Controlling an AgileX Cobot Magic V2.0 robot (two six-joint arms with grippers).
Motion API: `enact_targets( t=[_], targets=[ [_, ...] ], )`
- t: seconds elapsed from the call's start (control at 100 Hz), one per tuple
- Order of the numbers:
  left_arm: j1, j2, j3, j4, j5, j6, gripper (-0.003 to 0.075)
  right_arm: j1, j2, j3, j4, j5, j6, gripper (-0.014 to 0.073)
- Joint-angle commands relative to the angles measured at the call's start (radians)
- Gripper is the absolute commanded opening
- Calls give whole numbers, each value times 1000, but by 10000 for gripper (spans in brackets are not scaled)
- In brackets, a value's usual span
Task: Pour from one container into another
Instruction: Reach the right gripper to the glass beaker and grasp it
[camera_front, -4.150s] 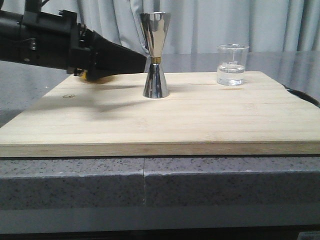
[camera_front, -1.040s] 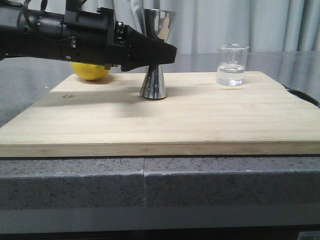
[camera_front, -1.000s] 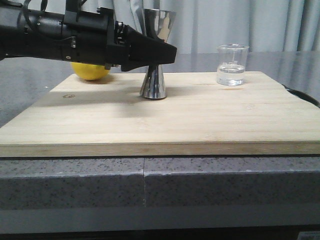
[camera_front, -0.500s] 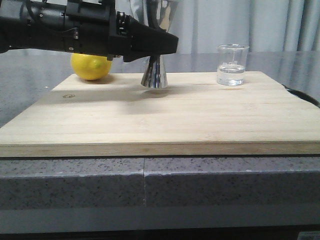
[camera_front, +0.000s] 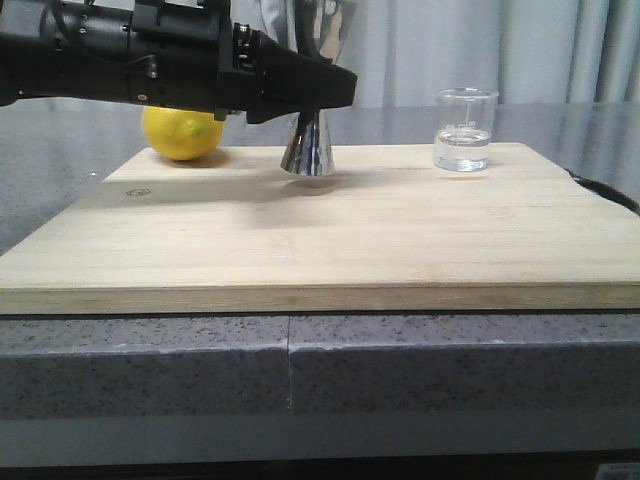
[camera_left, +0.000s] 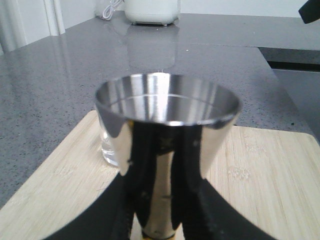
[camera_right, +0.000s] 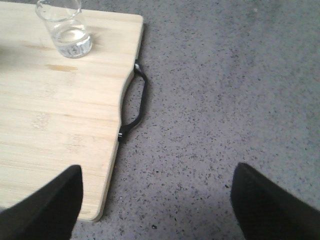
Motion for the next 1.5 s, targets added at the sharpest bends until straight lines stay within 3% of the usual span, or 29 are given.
enact_targets(
  t=[0.0, 0.2, 0.49, 0.8, 1.12, 1.49],
  targets=[
    [-6, -48, -30, -86, 125, -11, 59, 40, 50, -73, 17, -52, -34, 546],
    [-6, -48, -30, -86, 125, -11, 59, 139, 148, -105, 14, -105, -35, 546],
    [-6, -48, -30, -86, 125, -11, 59, 151, 247, -75, 128, -403, -64, 546],
    [-6, -48, -30, -86, 125, -11, 59, 247, 381, 4, 135, -750, -72, 546],
    [-6, -48, -30, -86, 125, -11, 59, 335, 584, 4, 113, -1002, -72, 546],
    [-6, -48, -30, -86, 125, -11, 59, 337, 758, 4, 110, -1218, -68, 546]
  ],
)
